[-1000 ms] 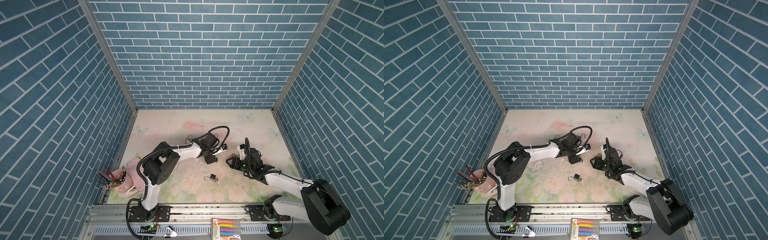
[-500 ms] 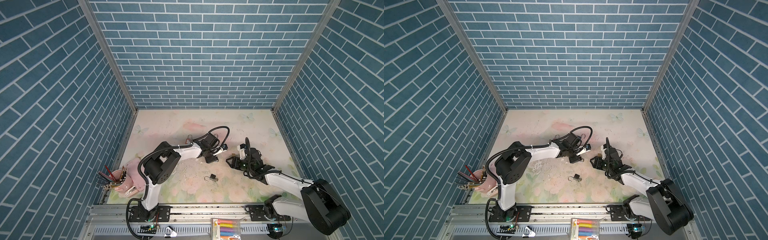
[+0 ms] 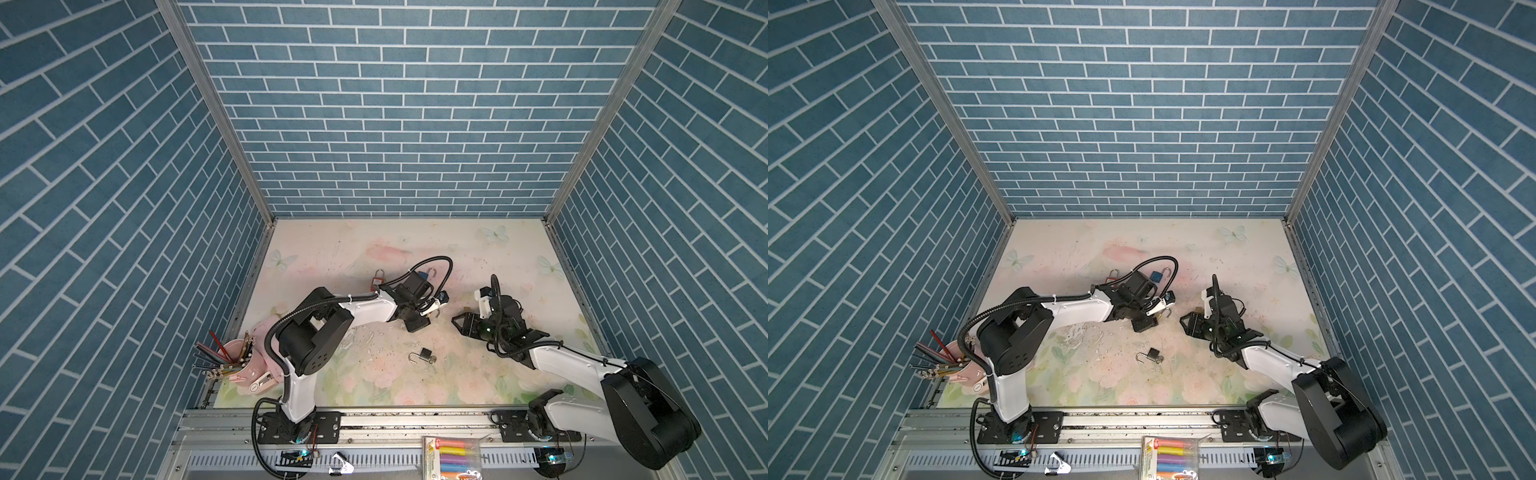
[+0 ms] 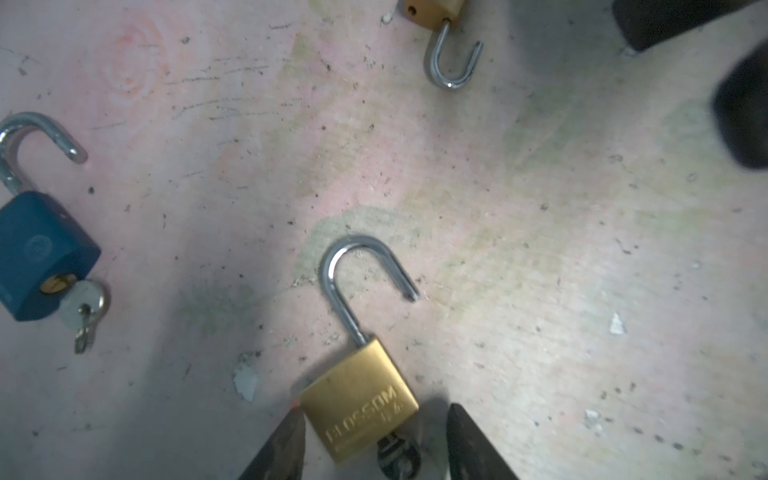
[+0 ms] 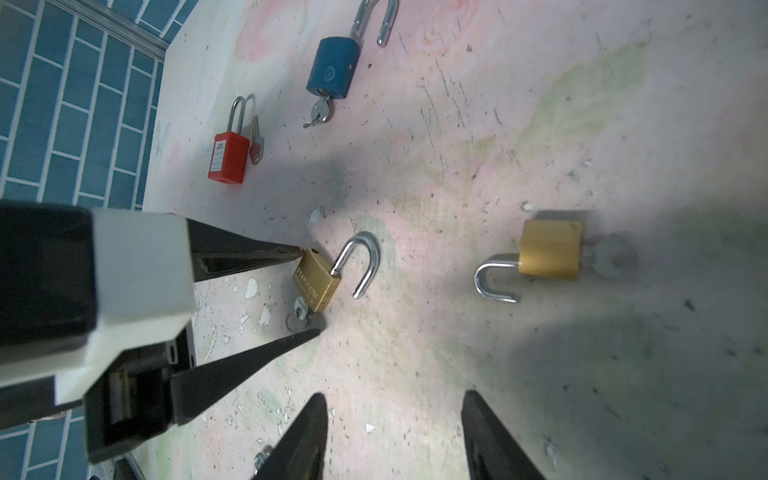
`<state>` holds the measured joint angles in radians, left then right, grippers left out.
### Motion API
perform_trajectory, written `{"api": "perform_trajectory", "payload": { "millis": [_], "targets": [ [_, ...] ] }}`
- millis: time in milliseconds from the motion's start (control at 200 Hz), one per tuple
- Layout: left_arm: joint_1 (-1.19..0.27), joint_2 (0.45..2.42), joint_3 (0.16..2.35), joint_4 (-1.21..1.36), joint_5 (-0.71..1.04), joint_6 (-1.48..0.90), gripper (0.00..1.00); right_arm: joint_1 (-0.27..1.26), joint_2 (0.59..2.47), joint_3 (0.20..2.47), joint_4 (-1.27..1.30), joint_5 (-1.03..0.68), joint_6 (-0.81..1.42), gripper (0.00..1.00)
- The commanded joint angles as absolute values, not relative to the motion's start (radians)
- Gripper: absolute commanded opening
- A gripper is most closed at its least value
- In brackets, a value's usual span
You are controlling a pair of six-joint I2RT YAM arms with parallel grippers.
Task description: Lock with the key
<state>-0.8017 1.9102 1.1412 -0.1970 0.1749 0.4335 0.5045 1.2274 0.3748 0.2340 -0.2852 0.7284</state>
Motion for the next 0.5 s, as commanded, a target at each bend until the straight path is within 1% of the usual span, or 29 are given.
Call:
{"api": "perform_trajectory", "payload": {
  "millis": [0, 15, 40, 45, 50, 55, 60, 70, 335, 495],
  "targets": [
    [-0.801, 1.895, 1.111, -0.226, 0.157, 0.419, 0.59, 0.502, 1.247, 0.371, 0.264, -0.293, 0.746, 0.53],
    [-0.803, 1.897, 1.113, -0.223, 0.156, 0.418, 0.60, 0.502, 1.249, 0.372, 0.265, -0.294, 0.745, 0.53],
    [-0.803, 1.900, 1.117, -0.224, 0.152, 0.416, 0.69, 0.502, 1.252, 0.373, 0.267, -0.296, 0.744, 0.53],
    [-0.802, 1.901, 1.119, -0.223, 0.152, 0.416, 0.75, 0.502, 1.253, 0.374, 0.267, -0.296, 0.745, 0.53],
    [-0.802, 1.903, 1.119, -0.223, 0.152, 0.415, 0.75, 0.502, 1.253, 0.374, 0.267, -0.296, 0.744, 0.53],
    [-0.801, 1.904, 1.119, -0.223, 0.152, 0.414, 0.82, 0.502, 1.254, 0.375, 0.267, -0.297, 0.744, 0.53],
    [-0.802, 1.905, 1.119, -0.223, 0.151, 0.413, 0.85, 0.502, 1.254, 0.375, 0.267, -0.297, 0.744, 0.53],
    [-0.802, 1.907, 1.121, -0.223, 0.149, 0.412, 0.87, 0.503, 1.255, 0.375, 0.267, -0.298, 0.743, 0.53],
    [-0.801, 1.934, 1.142, -0.185, 0.113, 0.348, 0.88, 0.502, 1.244, 0.373, 0.258, -0.291, 0.739, 0.53],
    [-0.804, 1.913, 1.141, -0.167, 0.114, 0.227, 0.87, 0.500, 1.251, 0.373, 0.267, -0.292, 0.738, 0.53]
  ]
}}
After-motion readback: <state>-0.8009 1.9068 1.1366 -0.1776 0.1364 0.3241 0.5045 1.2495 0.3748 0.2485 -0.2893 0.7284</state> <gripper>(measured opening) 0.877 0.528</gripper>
